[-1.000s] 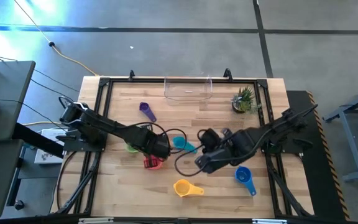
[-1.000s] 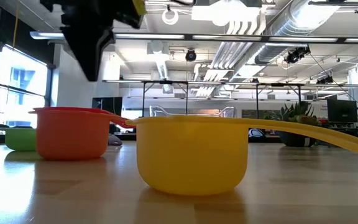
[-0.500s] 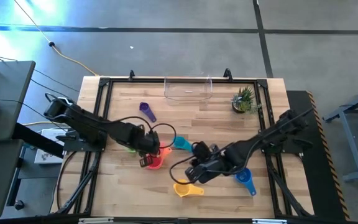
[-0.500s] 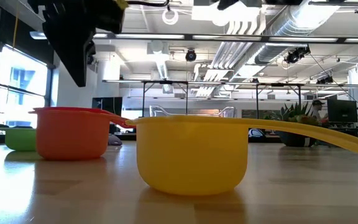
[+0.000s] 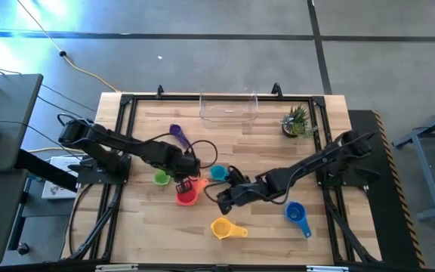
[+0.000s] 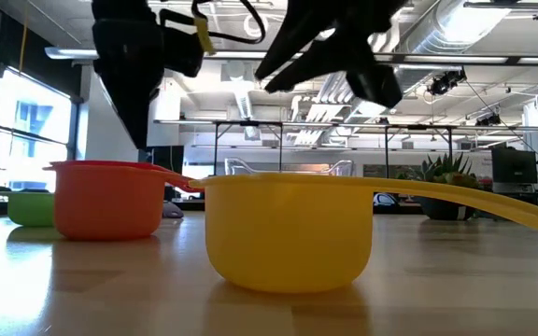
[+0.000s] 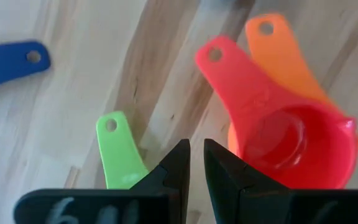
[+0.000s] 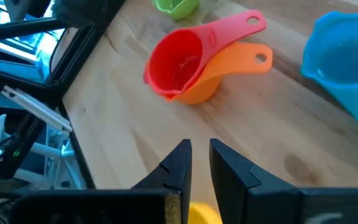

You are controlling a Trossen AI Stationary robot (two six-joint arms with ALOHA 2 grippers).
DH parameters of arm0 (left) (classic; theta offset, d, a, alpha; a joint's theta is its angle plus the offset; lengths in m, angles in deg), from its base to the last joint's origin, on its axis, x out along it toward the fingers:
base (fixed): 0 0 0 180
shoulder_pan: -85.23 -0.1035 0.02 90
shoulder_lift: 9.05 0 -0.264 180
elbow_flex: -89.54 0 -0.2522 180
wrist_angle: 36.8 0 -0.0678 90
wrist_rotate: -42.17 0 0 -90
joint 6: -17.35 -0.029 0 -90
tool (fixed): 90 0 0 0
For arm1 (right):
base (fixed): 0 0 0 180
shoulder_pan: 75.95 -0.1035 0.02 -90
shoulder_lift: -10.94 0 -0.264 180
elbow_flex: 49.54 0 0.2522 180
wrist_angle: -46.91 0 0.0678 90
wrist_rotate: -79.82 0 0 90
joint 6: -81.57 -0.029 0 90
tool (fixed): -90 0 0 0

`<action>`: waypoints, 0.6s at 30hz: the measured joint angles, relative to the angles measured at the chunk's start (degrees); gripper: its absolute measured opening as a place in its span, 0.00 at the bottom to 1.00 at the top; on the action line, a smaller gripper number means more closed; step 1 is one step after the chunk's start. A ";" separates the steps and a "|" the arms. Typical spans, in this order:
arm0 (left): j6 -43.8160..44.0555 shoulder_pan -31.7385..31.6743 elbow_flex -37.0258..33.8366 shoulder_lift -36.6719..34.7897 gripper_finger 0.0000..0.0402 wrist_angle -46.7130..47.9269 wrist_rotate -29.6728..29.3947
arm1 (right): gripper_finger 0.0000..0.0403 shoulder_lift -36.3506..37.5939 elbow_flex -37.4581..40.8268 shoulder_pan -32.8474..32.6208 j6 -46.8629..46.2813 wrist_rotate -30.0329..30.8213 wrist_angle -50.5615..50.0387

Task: Nest measuring cups in basket
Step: Stack the red measuring cup on top of the orange measuring cup

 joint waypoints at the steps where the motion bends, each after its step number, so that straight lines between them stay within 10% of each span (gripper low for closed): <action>1: -0.02 -0.45 0.03 0.22 0.10 -0.24 0.03 | 0.12 0.00 0.91 0.50 0.13 -0.05 1.70; 18: -0.02 -6.42 -0.03 0.25 0.10 -1.19 5.75 | 0.12 -5.88 6.69 5.15 2.77 -5.06 19.71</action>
